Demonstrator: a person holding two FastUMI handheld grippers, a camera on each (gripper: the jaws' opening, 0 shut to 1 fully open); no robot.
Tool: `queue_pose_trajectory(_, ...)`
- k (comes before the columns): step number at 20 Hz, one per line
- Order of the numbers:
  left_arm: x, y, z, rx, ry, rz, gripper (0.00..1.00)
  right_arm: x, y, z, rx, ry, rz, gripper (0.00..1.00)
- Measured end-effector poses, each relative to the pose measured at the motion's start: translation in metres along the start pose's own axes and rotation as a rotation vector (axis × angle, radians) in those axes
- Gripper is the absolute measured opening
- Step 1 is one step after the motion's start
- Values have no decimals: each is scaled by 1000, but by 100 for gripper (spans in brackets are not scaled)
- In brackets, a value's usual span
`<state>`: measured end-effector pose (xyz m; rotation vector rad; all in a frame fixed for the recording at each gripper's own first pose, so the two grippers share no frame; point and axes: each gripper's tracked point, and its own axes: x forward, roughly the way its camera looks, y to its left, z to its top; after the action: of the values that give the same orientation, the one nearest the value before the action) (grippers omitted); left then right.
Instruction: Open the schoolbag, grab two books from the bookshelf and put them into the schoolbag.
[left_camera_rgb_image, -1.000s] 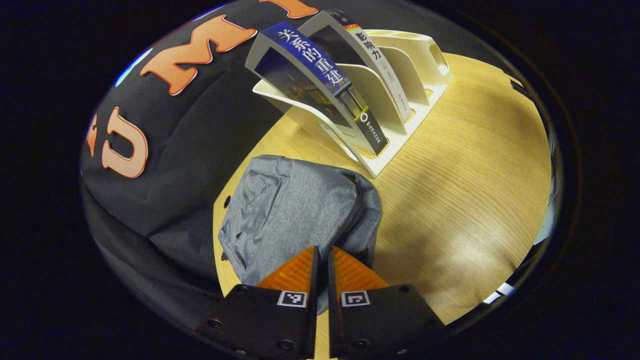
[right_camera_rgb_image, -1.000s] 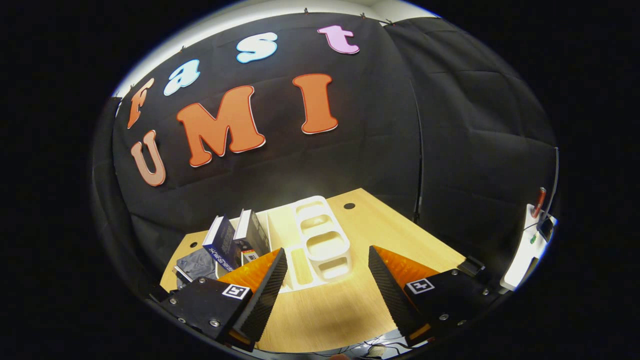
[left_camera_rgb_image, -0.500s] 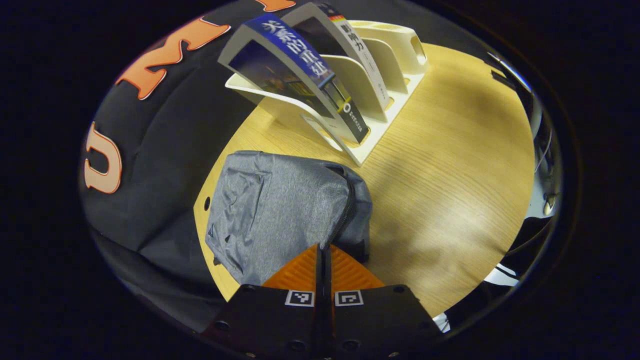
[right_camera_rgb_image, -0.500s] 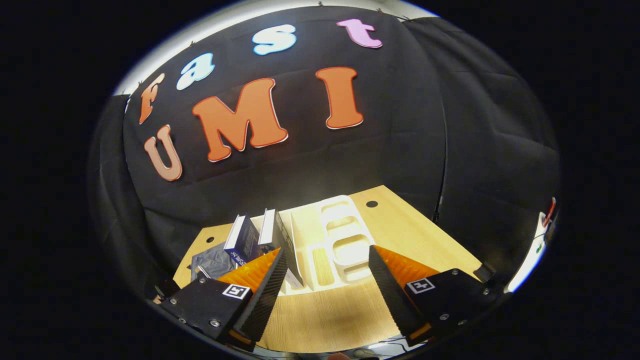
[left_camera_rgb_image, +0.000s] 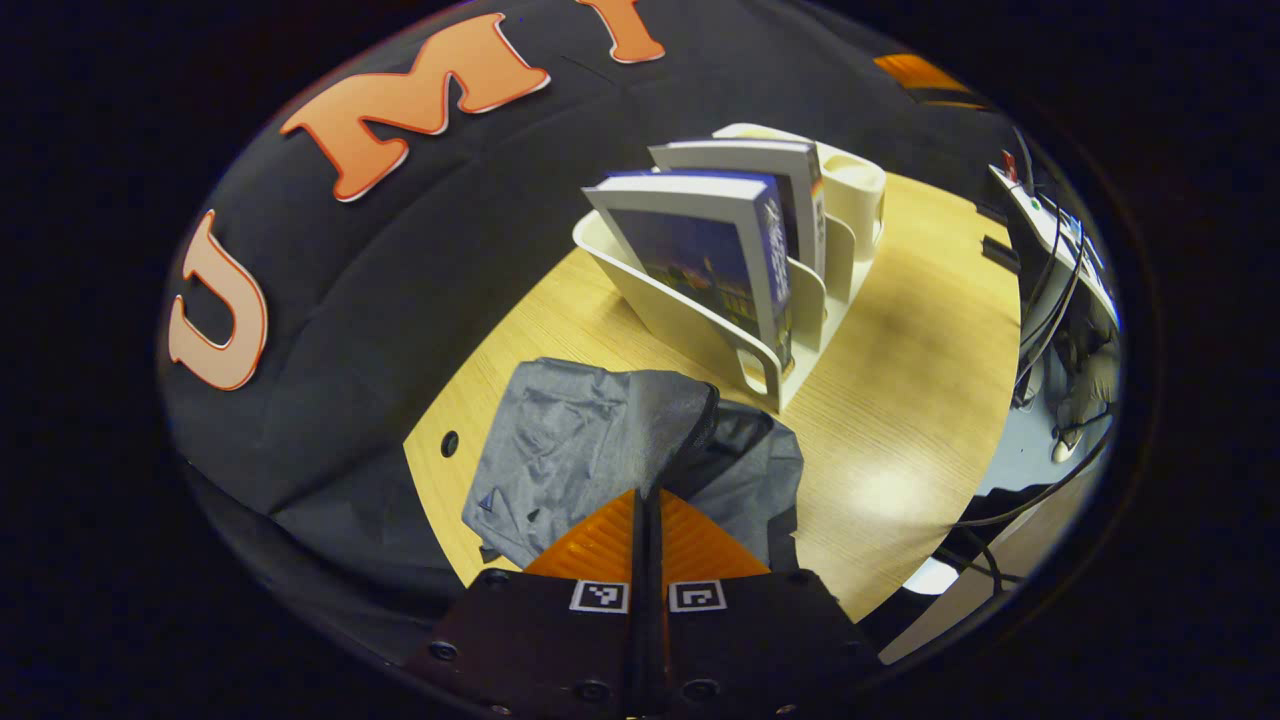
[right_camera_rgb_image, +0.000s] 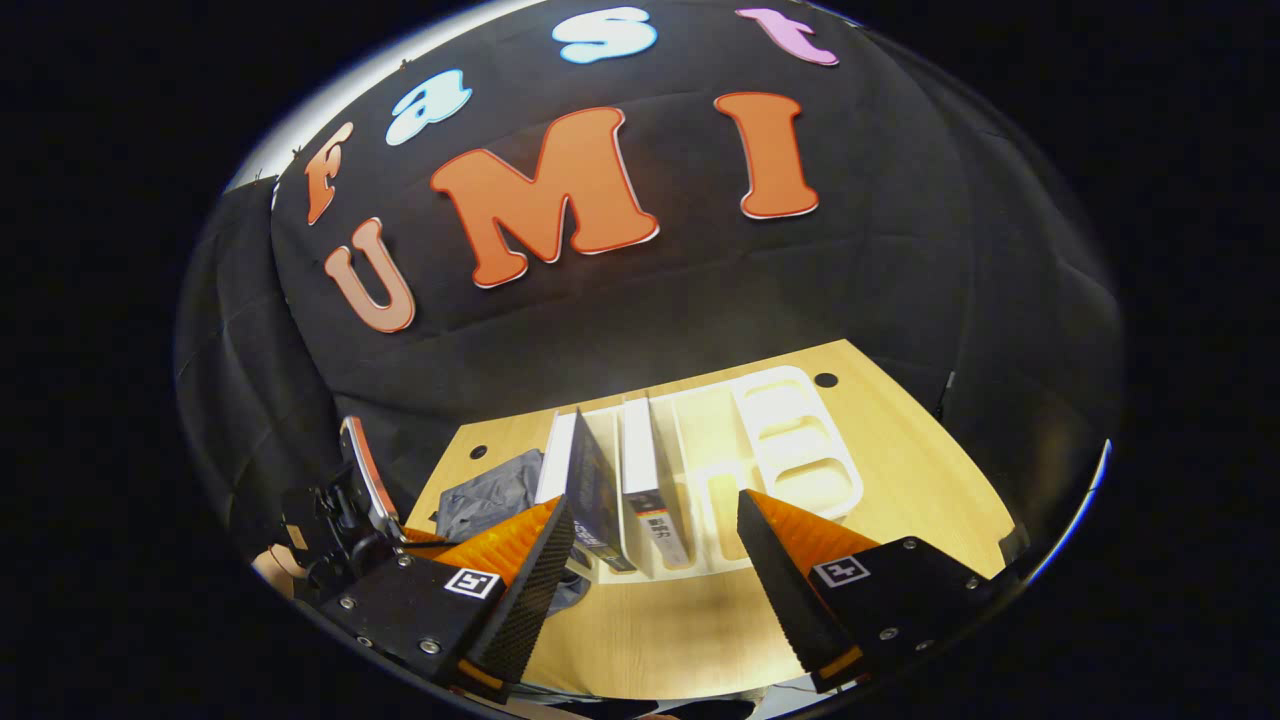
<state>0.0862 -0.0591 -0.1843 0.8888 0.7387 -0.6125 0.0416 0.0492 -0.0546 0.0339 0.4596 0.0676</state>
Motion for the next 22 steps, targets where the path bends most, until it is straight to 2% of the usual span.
queue_pose_trajectory(5,-17,57,19,-58,-89,-6,1,22,57,35,-123,41,-18,98)
queue_pose_trajectory(11,-17,91,35,-185,-187,-57,1,74,114,49,-212,195,-9,98)
queue_pose_trajectory(16,-14,105,39,-307,-206,-91,1,130,121,33,-251,367,-41,98)
queue_pose_trajectory(18,-9,109,40,-335,-211,-96,1,153,117,22,-280,427,-75,98)
queue_pose_trajectory(22,-5,110,40,-353,-204,-116,1,180,102,-1,-293,525,-96,99)
